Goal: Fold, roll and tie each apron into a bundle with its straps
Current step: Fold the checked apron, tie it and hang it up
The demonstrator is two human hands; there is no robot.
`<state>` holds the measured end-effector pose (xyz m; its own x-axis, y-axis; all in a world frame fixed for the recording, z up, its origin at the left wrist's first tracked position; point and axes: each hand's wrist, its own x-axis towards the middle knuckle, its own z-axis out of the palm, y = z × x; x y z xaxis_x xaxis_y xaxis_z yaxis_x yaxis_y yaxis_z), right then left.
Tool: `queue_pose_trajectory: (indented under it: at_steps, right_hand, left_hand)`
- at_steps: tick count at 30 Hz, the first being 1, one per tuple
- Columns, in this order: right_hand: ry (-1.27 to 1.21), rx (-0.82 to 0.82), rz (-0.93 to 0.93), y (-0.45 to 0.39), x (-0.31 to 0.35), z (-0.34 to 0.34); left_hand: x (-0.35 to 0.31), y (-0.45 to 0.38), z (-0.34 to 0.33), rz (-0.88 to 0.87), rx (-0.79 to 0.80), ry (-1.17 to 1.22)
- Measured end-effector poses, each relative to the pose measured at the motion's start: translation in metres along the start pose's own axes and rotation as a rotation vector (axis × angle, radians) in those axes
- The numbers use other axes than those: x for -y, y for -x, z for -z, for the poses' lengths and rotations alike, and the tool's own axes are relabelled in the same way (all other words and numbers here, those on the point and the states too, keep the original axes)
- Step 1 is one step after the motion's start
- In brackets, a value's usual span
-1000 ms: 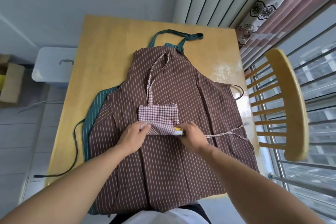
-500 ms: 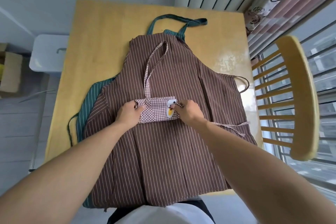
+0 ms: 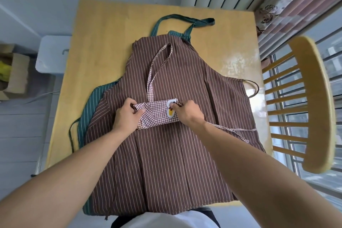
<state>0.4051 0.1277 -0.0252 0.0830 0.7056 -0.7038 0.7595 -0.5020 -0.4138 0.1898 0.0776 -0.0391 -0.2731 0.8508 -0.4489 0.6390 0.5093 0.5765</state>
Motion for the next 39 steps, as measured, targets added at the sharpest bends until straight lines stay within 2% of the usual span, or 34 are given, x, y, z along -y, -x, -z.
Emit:
queue_pose_trajectory:
  at_steps: [4,7,9,13,14,16,18,19,22,24,29,33,34,36,38,39]
  right_hand:
    - [-0.201,-0.001,-0.049,0.0,0.002,-0.001]
    - [-0.324,0.013,0.007,0.008,-0.003,0.002]
    - [-0.413,0.048,0.007,0.01,-0.013,0.003]
    - [-0.476,0.022,0.058,0.022,-0.024,0.022]
    - [-0.46,0.037,0.092,0.026,-0.024,0.029]
    - [-0.36,0.103,0.184,0.036,-0.02,0.042]
    - [-0.217,0.19,0.261,0.04,-0.016,0.052]
    - [-0.167,0.236,0.293,0.044,-0.012,0.057]
    - [-0.028,0.309,0.365,0.051,-0.002,0.064]
    - [0.022,0.289,0.363,0.054,0.001,0.065]
    - [-0.071,0.305,0.211,0.062,-0.009,0.065]
    - [-0.147,0.24,0.261,0.066,-0.014,0.063]
    - [-0.183,0.2,0.291,0.07,-0.01,0.063]
    - [-0.197,0.075,0.401,0.078,0.0,0.068]
    - [-0.103,-0.134,0.523,0.088,0.011,0.075]
    - [-0.042,-0.237,0.574,0.092,0.015,0.077]
  left_hand:
    - [-0.006,0.004,-0.002,-0.057,-0.099,-0.088]
    - [-0.014,0.005,-0.003,-0.099,-0.036,-0.128]
    - [-0.019,0.005,-0.001,-0.096,0.055,-0.152]
    - [-0.025,0.003,0.005,-0.075,0.423,-0.148]
    - [-0.026,0.004,0.007,-0.098,0.46,-0.191]
    - [-0.032,0.005,0.008,-0.232,0.388,-0.336]
    - [-0.045,0.007,0.009,-0.4,0.366,-0.362]
    - [-0.054,0.009,0.01,-0.424,0.437,-0.315]
    - [-0.069,0.008,0.006,-0.313,0.752,-0.202]
    - [-0.068,0.009,0.003,-0.274,0.811,-0.177]
    - [-0.058,0.018,0.002,-0.185,0.736,0.117]
    - [-0.06,0.02,0.01,-0.195,0.689,0.192]
    - [-0.064,0.02,0.012,-0.232,0.642,0.19]
    - [-0.074,0.019,0.019,-0.374,0.442,0.159]
    - [-0.089,0.016,0.027,-0.547,0.225,0.139]
    - [-0.097,0.015,0.03,-0.606,0.171,0.12]
